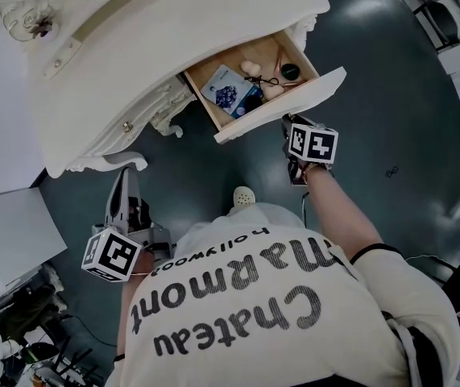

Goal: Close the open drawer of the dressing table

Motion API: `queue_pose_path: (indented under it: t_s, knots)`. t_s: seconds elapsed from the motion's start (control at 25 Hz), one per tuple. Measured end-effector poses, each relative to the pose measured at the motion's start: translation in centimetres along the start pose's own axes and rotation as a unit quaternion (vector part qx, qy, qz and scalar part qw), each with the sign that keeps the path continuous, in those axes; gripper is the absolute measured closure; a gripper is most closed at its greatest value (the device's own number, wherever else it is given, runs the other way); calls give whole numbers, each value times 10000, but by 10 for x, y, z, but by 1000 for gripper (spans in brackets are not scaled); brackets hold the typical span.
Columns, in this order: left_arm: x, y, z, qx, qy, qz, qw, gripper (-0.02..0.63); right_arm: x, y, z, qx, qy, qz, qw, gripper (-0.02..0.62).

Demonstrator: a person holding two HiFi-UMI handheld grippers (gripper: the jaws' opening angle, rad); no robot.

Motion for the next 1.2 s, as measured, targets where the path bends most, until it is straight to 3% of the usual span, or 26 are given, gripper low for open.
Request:
queue_pose_path:
  t_s: [0.32, 1.2]
  knots:
    - [4, 1, -2, -16, 66, -94, 9999, 598, 1, 2, 2, -35, -28, 260, 9997, 454]
    - [14, 6, -7, -75, 175, -140, 9997, 598, 6, 11, 11, 8, -142, 328, 9994, 454]
Point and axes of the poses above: the fingertips, and each gripper's own axes: z forward along the fingers, x to its left, y out of its top, the point moved 6 cm from there along -z, backward along the fingers, and after that the axes turned 13 degrees about -z, right-handed, at the moved point
